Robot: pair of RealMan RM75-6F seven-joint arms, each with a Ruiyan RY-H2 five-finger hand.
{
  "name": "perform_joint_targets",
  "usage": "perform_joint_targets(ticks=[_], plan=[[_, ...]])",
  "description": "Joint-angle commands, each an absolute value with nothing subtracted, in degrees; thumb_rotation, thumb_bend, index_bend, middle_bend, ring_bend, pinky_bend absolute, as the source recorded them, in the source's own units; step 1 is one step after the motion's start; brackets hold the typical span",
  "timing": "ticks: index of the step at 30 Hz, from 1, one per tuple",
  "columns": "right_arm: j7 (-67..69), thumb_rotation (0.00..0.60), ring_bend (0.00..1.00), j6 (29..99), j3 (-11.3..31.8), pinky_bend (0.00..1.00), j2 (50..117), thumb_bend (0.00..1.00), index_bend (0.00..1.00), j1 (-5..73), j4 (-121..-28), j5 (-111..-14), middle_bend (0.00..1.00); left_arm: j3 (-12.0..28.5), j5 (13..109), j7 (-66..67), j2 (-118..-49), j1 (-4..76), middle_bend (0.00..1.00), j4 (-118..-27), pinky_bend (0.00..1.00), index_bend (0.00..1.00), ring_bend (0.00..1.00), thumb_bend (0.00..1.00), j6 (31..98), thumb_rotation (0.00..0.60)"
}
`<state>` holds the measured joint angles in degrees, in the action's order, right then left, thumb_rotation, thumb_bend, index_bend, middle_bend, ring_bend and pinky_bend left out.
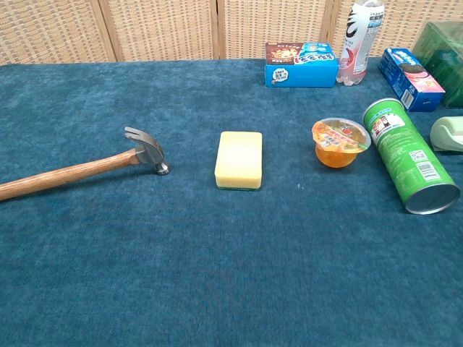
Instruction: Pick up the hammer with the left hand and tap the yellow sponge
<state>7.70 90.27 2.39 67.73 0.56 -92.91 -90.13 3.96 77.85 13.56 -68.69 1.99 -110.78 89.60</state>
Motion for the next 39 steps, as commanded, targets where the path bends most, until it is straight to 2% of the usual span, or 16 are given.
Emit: perform_joint_targets(ticks=[1,11,18,26,32,39], plan=[[7.68,0.600,0.45,90.15,2.40,0.37,67.77,0.28,0.49,0.62,-92.83,-90.07,0.51,4.00,77.53,14.12,-68.67,2.24,0.39,-110.74,0.28,0.43,0.28,0.20,89.06,0.600],[9.27,0.600,0.45,91.23,2.16,0.37,67.80,0.28,0.49,-0.20,-91.86,-90.13,0.51,5.78,74.48,18.98,-68.67,5.70,0.39,-110.18,0.32,0.43,0.28,0.20,84.46,0.600],[10.60,0.600,0.45,92.51,2.06,0.37,67.74,0.28,0.49,-1.40,-90.83,-89.54,0.51,8.41,69.52,23.06,-70.94,12.15,0.39,-106.75,0.38,0.43,0.28,0.25,76.06,0.600],[11.05,0.600,0.45,93.16,2.14,0.37,67.65,0.28,0.49,-2.22,-90.37,-88.93,0.51,9.48,63.58,27.27,-73.06,18.32,0.39,-104.60,0.38,0.43,0.28,0.27,67.71,0.600],[11.07,0.600,0.45,92.94,2.32,0.37,67.57,0.28,0.49,-2.36,-90.26,-88.47,0.51,10.10,60.14,29.54,-76.14,22.19,0.39,-102.21,0.38,0.43,0.28,0.27,64.59,0.600],[11.75,0.600,0.45,92.49,2.58,0.37,67.37,0.28,0.49,-2.57,-89.76,-87.61,0.51,10.46,55.21,31.51,-81.82,26.31,0.40,-97.81,0.38,0.33,0.28,0.27,61.92,0.600]])
